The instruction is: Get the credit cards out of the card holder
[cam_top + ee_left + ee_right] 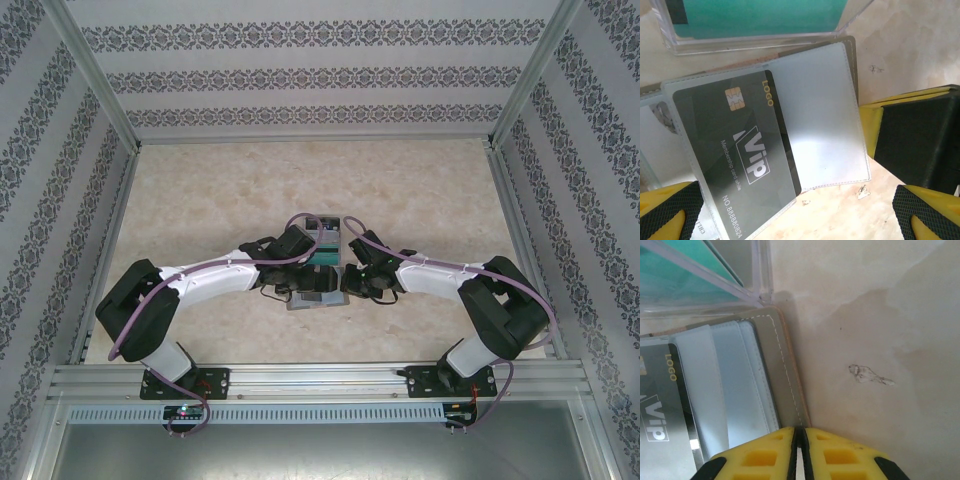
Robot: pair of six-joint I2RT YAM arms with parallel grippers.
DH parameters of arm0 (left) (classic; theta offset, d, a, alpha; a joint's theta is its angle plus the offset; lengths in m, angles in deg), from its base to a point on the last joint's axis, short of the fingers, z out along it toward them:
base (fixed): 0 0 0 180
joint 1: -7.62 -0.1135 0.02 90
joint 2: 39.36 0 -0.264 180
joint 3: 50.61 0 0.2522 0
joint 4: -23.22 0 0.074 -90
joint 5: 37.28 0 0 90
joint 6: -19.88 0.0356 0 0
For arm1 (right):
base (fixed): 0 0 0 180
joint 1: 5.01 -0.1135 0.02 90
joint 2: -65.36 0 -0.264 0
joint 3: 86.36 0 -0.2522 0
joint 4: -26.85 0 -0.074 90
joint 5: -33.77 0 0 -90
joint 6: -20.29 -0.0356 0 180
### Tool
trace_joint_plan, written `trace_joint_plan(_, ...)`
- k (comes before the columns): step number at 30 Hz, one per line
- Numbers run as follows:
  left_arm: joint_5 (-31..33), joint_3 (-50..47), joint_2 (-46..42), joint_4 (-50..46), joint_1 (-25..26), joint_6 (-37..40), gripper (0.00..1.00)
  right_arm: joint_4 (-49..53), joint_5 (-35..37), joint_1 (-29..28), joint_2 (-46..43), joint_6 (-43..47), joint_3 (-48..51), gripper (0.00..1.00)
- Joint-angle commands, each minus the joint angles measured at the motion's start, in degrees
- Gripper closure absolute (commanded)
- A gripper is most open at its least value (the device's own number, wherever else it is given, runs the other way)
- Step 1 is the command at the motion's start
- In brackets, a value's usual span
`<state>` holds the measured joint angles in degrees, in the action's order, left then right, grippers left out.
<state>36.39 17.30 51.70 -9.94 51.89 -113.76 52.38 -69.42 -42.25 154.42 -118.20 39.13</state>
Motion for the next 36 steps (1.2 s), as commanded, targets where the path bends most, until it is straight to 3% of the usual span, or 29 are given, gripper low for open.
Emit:
trace_joint_plan(1,0.59,0.81,-0.47,-2.73,0.56,1.73,0.0,2.77,1.72,1.09,-0.41,0.65,0.59,0.84)
trace_joint_plan(7,4.18,-0.64,-2.33,-4.31,0.36,1.63,0.01,4.64,2.66,1.55,-4.09,2.29,-0.37,0.78)
trace_joint_plan(13,4.93,-3.55,-3.42,-4.0,-1.44,2.05,0.12,3.8,2.08,-0.19,-6.27,3.5,-2.66,0.75)
trace_joint_plan(15,4.99,-4.36,-3.66,-3.35,-1.97,1.95,0.2,2.55,1.48,-1.34,-6.1,3.55,-3.23,0.74)
trace_joint_plan(20,4.84,-6.22,-3.12,-1.84,-2.58,1.37,0.58,-0.6,-2.76,-3.84,-2.24,3.75,-5.51,0.76)
trace_joint_plan(23,4.74,-6.82,-2.29,-1.13,-2.84,1.1,0.73,-3.06,-5.3,-4.99,0.27,3.37,-6.43,0.77)
trace_joint_plan(36,5.08,-8.95,-0.78,-0.22,-2.85,0.06,0.78,-7.13,-8.75,-6.14,6.73,1.25,-7.68,0.8)
